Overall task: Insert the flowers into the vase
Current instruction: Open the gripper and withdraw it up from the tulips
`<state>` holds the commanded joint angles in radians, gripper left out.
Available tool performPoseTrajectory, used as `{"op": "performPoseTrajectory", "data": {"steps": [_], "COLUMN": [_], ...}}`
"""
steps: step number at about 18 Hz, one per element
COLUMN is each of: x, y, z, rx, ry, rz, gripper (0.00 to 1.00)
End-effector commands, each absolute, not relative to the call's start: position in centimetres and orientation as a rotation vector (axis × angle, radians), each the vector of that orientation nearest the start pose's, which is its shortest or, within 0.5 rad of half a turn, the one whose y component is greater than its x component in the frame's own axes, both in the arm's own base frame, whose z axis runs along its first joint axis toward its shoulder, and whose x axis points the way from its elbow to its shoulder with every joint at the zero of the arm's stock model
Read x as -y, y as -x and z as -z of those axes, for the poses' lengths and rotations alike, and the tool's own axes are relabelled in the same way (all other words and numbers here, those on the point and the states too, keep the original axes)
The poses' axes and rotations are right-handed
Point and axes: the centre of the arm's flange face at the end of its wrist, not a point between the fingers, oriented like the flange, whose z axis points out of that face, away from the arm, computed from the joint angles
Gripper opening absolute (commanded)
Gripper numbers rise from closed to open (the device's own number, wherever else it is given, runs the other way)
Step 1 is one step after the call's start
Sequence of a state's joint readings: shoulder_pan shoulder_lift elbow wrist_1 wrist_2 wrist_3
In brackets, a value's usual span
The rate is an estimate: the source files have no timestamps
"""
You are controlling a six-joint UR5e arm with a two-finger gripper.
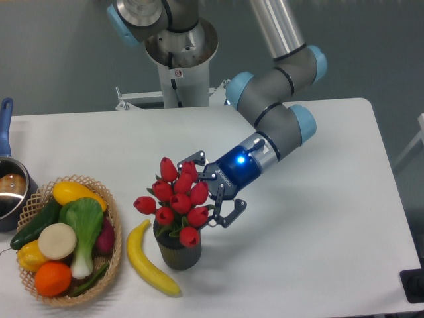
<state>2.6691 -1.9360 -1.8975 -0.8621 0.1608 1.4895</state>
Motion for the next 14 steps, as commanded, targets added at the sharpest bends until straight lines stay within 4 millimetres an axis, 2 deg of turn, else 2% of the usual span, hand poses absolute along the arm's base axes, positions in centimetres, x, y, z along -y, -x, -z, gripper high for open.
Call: {"op": "performPoseTrajectory", "data": {"steps": [7, 10, 14], "x": [-45.3, -44.8, -42.4], "y": [38.6, 39.3, 40.2], "z": [-30.2, -30.6, -33.2], "rx": [-0.391, -0.389, -0.405], "ry": [1.818, 1.838, 1.934], "rz": [0.339, 0.317, 0.206], "gripper": [1.0, 1.0, 1.0]}}
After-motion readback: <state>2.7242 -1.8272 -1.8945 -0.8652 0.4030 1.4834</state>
